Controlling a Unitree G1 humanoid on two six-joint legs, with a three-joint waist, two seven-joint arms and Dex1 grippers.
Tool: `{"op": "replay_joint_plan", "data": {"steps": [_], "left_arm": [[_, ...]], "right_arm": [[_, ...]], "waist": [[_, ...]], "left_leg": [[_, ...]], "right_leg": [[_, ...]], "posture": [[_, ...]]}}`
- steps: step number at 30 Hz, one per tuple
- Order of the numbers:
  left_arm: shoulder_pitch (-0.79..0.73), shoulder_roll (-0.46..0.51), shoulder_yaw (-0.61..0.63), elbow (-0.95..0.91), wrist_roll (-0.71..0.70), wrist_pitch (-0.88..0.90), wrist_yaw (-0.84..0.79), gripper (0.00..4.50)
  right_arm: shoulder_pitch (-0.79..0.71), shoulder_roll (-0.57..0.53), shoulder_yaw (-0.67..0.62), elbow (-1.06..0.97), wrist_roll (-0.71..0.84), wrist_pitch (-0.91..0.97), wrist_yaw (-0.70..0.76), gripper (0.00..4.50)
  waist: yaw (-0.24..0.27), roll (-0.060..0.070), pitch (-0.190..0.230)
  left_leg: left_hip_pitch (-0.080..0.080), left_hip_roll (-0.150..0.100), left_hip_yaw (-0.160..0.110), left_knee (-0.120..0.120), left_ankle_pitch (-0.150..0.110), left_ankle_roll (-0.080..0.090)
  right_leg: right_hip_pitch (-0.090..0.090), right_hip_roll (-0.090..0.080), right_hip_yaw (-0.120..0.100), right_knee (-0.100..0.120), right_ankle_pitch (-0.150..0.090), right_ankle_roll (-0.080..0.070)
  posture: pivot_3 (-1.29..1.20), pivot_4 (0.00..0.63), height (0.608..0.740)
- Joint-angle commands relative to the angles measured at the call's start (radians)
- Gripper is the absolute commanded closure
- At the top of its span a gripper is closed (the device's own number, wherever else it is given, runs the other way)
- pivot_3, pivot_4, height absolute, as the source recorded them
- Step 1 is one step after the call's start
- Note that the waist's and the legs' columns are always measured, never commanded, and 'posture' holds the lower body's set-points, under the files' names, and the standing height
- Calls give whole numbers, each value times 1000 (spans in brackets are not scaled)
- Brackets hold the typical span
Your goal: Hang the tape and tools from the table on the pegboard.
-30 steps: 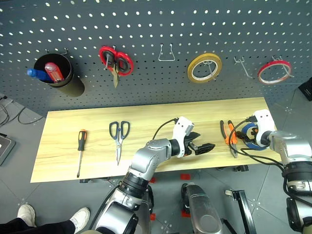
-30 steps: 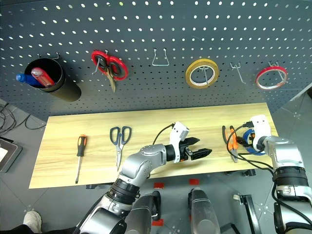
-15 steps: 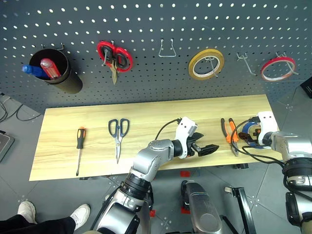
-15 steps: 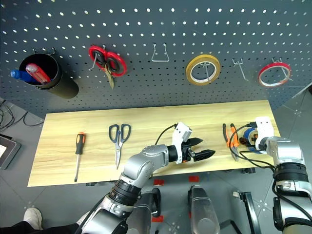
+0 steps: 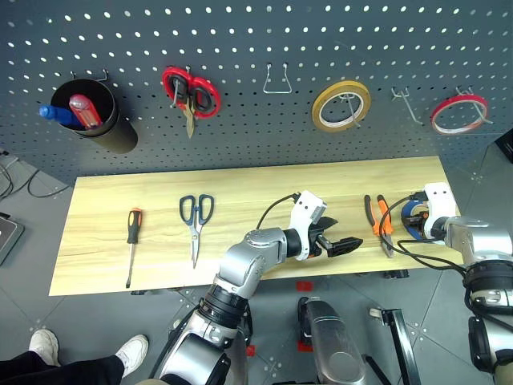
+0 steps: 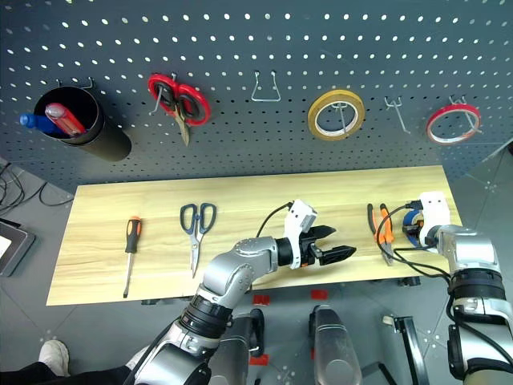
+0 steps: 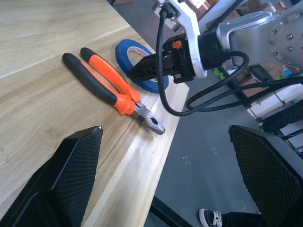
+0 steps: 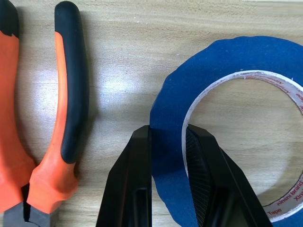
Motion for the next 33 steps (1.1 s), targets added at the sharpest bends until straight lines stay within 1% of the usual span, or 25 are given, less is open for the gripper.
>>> {"op": "replay_joint_plan", "data": {"steps": [1,3,6,9,11,14,17,19,21,25,31,33], "left_arm": [[21,-2,-1,-66,-24,-17,-10,0],[39,4,18,-102,-23,-24,11,0],[92,1,57,-228,-54,19,61,0],[132,-14,91,-334,-88,61,120,0],[156,-22,103,-394,-105,88,159,0],[188,-35,115,-481,-132,132,219,0],[187,-38,138,-513,-159,154,251,0],[176,-33,153,-510,-168,153,261,0],[162,-22,171,-502,-174,145,265,0],[130,-4,184,-473,-179,126,261,0],[87,-3,177,-425,-174,99,252,0],[76,-5,169,-411,-172,90,248,0]], "right_arm": [[86,0,13,-152,-28,-19,-30,3811],[143,3,25,-268,-44,-51,-41,3811],[258,0,55,-503,-88,-154,-58,3811],[351,18,64,-676,-126,-231,-95,3811],[427,28,77,-771,-150,-290,-105,3811],[558,28,99,-835,-244,-475,-161,3811],[585,23,109,-801,-341,-653,-238,3811],[575,23,111,-760,-396,-756,-293,3811],[555,26,111,-717,-443,-850,-347,3811],[436,33,135,-609,-507,-955,-396,3811],[267,40,160,-421,-549,-1089,-448,3811],[222,45,170,-353,-537,-1106,-430,3811]], "waist": [[0,1,-1],[0,2,-2],[-2,7,-5],[-4,11,-10],[-1,14,-17],[5,15,-55],[3,13,-86],[0,14,-105],[0,13,-127],[-2,14,-153],[4,14,-164],[4,14,-171]], "left_leg": [[-1,0,0,0,0,0],[-3,0,0,0,0,-1],[-7,0,0,0,1,-2],[-13,0,1,-1,3,-5],[-15,0,0,-1,4,-7],[-16,0,-2,-1,5,-8],[-16,-2,0,-1,5,-8],[-16,-2,0,2,5,-7],[-16,-2,0,4,5,-7],[-15,-2,0,4,5,-7],[-16,-3,1,5,5,-6],[-16,-3,1,5,5,-6]], "right_leg": [[-1,0,0,0,0,0],[-2,0,-1,0,0,0],[-7,-1,-1,0,0,0],[-16,-1,0,2,0,0],[-17,-1,-2,3,1,2],[-18,-1,-3,2,1,2],[-18,-1,-1,0,1,2],[-17,1,0,1,3,5],[-16,2,1,2,3,5],[-16,4,2,2,3,5],[-16,4,3,1,3,4],[-16,3,2,2,3,4]], "posture": [[-237,398,740],[-246,363,740],[-259,334,740],[-270,291,740],[-264,270,740],[-261,220,740],[-260,197,740],[-254,175,740],[-252,168,740],[-248,149,740],[-240,141,740],[-240,141,740]]}}
